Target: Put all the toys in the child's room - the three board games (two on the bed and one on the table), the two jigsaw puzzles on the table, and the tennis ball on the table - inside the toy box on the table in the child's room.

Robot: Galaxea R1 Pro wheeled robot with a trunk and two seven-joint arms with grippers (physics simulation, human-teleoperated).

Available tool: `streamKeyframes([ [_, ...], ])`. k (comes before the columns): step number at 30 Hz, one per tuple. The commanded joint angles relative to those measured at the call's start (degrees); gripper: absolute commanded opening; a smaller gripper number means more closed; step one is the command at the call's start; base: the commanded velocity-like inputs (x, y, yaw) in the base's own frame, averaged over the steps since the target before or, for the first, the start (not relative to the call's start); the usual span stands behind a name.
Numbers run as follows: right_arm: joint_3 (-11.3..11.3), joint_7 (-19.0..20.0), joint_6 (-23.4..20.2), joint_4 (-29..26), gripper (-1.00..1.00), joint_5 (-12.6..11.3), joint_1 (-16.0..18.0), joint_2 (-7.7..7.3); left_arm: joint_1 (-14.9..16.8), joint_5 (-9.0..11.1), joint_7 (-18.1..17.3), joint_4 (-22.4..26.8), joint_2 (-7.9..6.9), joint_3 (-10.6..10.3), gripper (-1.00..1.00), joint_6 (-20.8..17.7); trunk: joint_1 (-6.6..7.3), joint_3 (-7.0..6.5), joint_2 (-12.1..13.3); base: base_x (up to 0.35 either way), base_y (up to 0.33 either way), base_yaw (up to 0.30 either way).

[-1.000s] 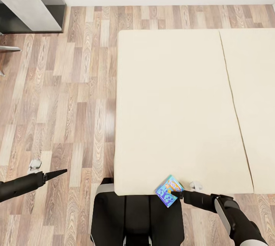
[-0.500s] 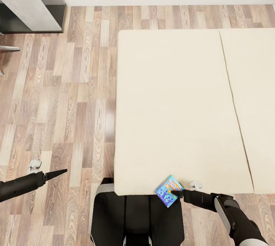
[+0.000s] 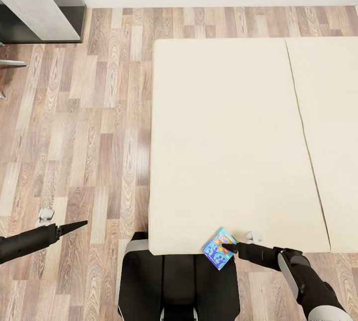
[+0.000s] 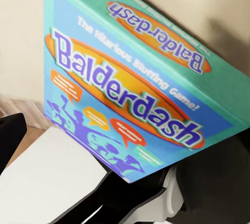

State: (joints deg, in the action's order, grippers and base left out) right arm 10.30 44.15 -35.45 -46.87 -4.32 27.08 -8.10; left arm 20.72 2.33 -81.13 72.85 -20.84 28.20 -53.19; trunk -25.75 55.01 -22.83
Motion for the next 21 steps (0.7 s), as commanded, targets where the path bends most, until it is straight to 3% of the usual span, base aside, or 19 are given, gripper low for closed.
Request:
streamKeyframes([
  [1, 0.07, -0.01, -0.5, -0.01, 1.0, -0.44, 0.06, 0.0, 0.01, 0.05, -0.17, 0.01, -0.01, 0.01, 1.0, -0.6, -0.03, 0.05, -0.09, 0.0, 0.0, 0.0],
  [15, 0.07, 0.04, -0.5, 0.02, 1.0, -0.43, 0.24, 0.05, 0.02, 0.05, -0.17, 0.01, 0.01, 0.01, 1.0, -0.6, -0.03, 0.05, -0.09, 0.0, 0.0, 0.0],
  [21, -0.04, 0.1, -0.64, -0.04, 1.0, -0.43, 0.38, 1.39, 0.02, 0.05, -0.17, 0.01, 0.01, 0.01, 1.0, -0.6, -0.03, 0.05, -0.09, 0.0, 0.0, 0.0],
])
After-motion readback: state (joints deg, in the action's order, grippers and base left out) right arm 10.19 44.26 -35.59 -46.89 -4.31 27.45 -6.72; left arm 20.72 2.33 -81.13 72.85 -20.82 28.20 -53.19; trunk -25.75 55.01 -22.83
